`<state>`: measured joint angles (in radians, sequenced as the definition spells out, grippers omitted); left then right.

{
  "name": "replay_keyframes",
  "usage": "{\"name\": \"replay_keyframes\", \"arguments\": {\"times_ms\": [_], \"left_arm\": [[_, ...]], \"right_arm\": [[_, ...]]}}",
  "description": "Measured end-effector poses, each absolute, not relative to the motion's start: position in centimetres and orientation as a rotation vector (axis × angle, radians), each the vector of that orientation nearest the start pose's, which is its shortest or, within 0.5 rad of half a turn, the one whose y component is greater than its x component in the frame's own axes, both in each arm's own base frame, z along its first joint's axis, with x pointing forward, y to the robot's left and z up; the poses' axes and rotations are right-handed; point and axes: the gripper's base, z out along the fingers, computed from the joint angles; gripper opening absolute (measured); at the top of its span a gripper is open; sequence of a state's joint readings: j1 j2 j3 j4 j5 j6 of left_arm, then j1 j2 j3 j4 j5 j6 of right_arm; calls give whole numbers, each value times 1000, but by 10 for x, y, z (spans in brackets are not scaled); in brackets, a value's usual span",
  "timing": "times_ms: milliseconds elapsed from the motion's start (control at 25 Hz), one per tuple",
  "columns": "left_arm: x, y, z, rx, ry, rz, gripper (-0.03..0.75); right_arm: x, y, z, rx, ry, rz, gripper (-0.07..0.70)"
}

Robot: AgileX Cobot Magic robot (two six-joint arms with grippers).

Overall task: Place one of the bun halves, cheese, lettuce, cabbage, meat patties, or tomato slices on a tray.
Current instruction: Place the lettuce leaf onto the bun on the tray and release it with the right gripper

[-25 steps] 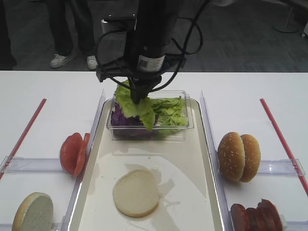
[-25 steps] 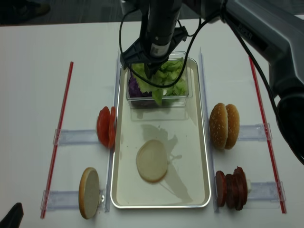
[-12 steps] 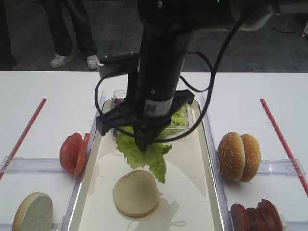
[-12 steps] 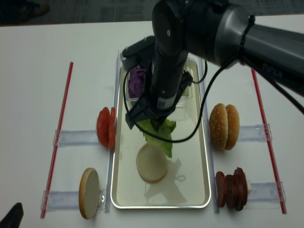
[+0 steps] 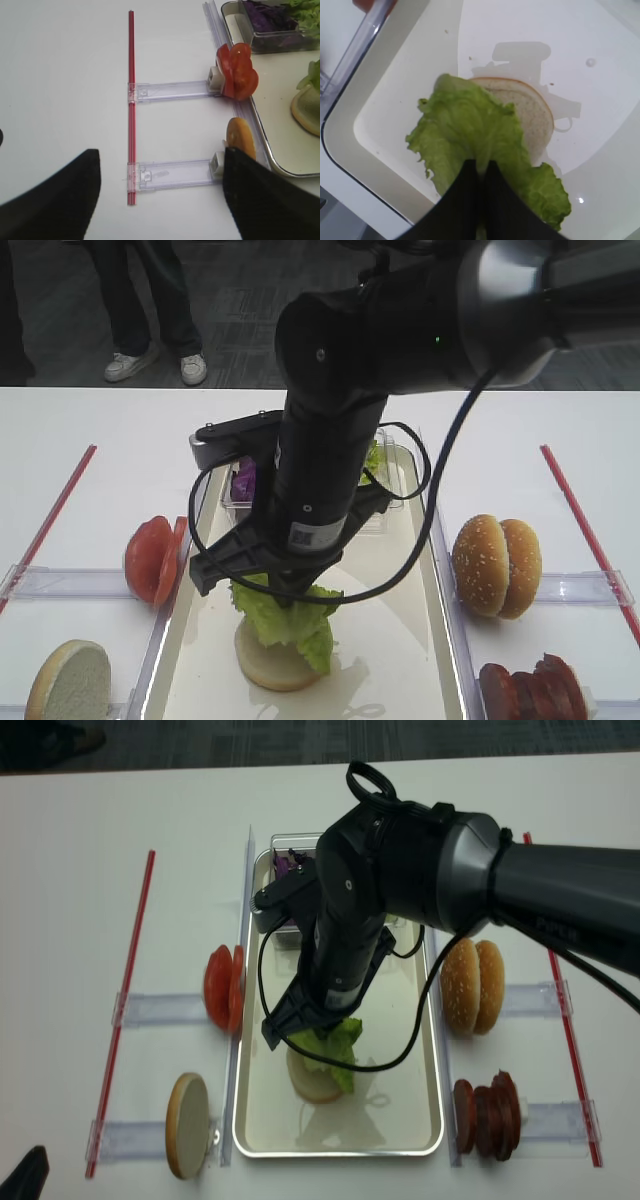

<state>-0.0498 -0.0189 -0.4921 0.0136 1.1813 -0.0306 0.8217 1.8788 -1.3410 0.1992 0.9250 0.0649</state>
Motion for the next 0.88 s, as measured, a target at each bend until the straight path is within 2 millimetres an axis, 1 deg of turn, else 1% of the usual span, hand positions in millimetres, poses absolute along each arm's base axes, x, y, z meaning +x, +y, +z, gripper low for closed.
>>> {"name": "replay_keyframes", "arguments": {"times_ms": [440,880], "left_arm": [[-12,2,265,19,2154,-30,487],[-12,2,265,19,2154,-30,487]], "right_arm": [[245,284,190,-961,2849,347,47],[245,291,169,-1003,2879,360,47]]}}
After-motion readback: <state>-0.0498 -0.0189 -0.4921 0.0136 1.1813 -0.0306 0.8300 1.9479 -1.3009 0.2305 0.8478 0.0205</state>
